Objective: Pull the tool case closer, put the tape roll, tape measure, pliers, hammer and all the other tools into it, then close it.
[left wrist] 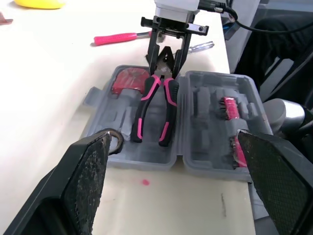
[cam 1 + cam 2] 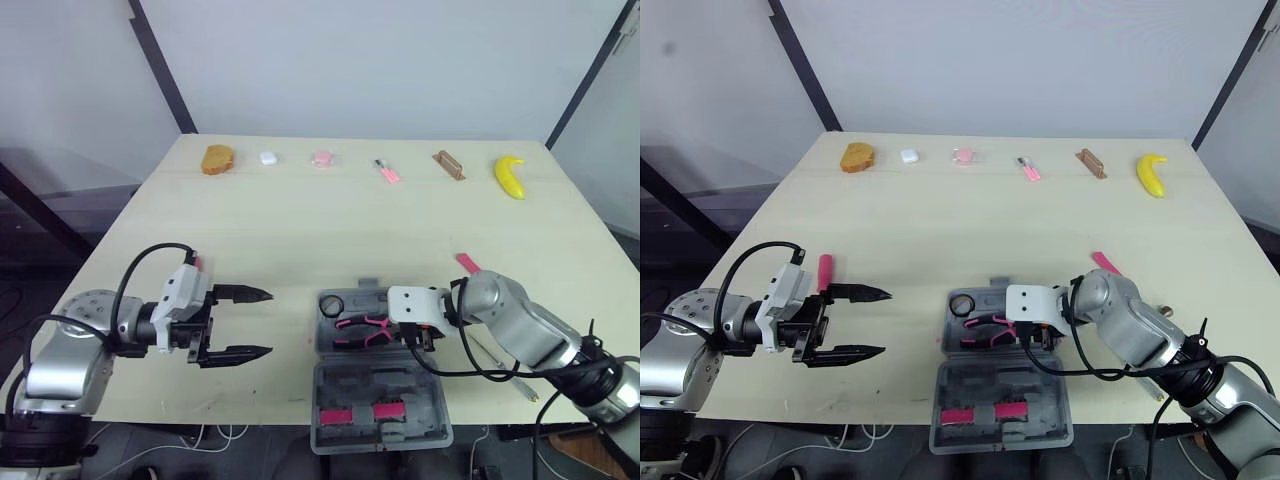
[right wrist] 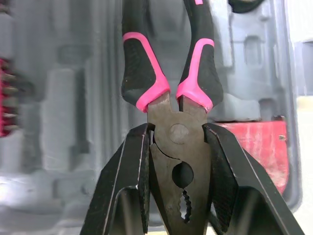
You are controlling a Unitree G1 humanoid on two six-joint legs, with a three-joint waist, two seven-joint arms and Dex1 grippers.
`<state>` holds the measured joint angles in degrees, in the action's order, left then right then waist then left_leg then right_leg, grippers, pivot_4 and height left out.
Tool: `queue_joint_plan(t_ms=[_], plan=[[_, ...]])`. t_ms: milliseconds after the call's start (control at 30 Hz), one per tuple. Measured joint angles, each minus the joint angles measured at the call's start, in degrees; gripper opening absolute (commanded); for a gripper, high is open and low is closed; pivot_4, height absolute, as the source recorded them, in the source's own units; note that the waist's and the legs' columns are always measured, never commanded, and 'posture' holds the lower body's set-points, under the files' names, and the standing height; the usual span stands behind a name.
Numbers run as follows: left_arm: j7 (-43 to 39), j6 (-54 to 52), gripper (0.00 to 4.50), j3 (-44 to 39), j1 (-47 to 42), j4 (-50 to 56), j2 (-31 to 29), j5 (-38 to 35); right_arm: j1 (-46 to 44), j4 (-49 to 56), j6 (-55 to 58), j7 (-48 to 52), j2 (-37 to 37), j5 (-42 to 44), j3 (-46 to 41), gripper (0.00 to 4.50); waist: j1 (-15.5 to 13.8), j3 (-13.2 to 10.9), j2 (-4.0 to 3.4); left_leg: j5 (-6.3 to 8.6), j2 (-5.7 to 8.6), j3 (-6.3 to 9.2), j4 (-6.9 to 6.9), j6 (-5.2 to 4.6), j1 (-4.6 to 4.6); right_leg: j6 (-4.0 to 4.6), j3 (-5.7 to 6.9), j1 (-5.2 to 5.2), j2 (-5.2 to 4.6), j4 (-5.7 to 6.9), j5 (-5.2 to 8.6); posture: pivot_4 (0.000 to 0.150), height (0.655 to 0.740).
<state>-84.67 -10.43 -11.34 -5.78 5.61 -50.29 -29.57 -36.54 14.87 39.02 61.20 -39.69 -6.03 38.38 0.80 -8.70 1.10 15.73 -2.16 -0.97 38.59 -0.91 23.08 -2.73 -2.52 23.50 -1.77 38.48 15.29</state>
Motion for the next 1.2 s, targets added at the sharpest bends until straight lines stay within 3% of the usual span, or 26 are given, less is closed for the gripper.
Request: queue_joint_plan(t_ms=[367, 833, 867, 900, 933, 1033, 1200], plan=[[0.1, -0.2, 4.39, -0.6, 1.4, -0.3, 0.0, -1.0, -1.0, -4.9, -3.2, -0.3, 5.7, -3.2, 1.6, 1.13, 0.1, 0.0, -0.01, 0.0, -0.01, -0.03, 0.0, 0.0, -0.04, 0.01, -0.02, 0.01, 0.02, 0.06, 0.0, 0.15, 0.74], [0.1, 1.0, 4.39, 0.4, 0.6, -0.9, 0.3, -1.0, -0.4, -7.4, -8.1, -0.1, 6.6, -5.3, 1.5, 1.13, 0.1, 0.0, -0.01, 0.0, -0.01, -0.04, 0.0, 0.0, -0.05, 0.01, -0.02, 0.0, 0.03, 0.07, 0.0, 0.15, 0.74], [0.1, 1.1, 4.5, 0.5, 0.2, -1.2, 0.3, -1.0, -0.4, -7.4, -8.2, 0.3, 6.6, -5.3, 1.4, 2.07, 0.1, 0.0, -0.01, 0.0, -0.01, -0.05, 0.0, 0.0, -0.05, 0.01, -0.02, 0.01, 0.03, 0.08, 0.0, 0.15, 0.74], [0.1, 1.2, 4.5, 0.6, 0.1, -1.4, 0.3, -1.0, -0.3, -7.4, -8.4, 0.8, 6.5, -5.3, 1.4, 2.33, 0.1, 0.0, -0.01, 0.0, -0.01, -0.04, 0.0, 0.0, -0.05, 0.01, -0.02, 0.0, 0.03, 0.07, 0.0, 0.15, 0.74], [0.1, 1.2, 4.5, 0.6, 0.0, -1.5, 0.3, -1.0, -0.2, -7.4, -8.6, 1.0, 6.4, -5.2, 1.2, 2.99, 0.1, 0.0, -0.01, 0.0, -0.01, -0.05, 0.0, 0.0, -0.05, 0.01, -0.03, 0.0, 0.02, 0.07, 0.0, 0.15, 0.74], [0.1, 1.2, 4.5, 0.7, -0.2, -1.8, 0.4, -1.0, -0.1, -7.4, -9.3, 0.7, 6.5, -5.4, 0.7, 4.42, 0.1, 0.0, -0.01, 0.0, -0.01, -0.06, 0.0, 0.0, -0.06, 0.01, -0.03, 0.0, 0.02, 0.07, 0.0, 0.15, 0.74], [0.2, 1.2, 4.5, 0.7, -0.2, -1.8, 0.4, -1.0, 1.4, -7.1, -9.3, 1.0, 6.4, -4.7, -1.7, 4.47, 0.0, 0.0, -0.01, 0.0, -0.01, -0.07, 0.0, 0.0, -0.06, 0.01, -0.03, 0.0, 0.02, 0.07, 0.0, 0.15, 0.74]])
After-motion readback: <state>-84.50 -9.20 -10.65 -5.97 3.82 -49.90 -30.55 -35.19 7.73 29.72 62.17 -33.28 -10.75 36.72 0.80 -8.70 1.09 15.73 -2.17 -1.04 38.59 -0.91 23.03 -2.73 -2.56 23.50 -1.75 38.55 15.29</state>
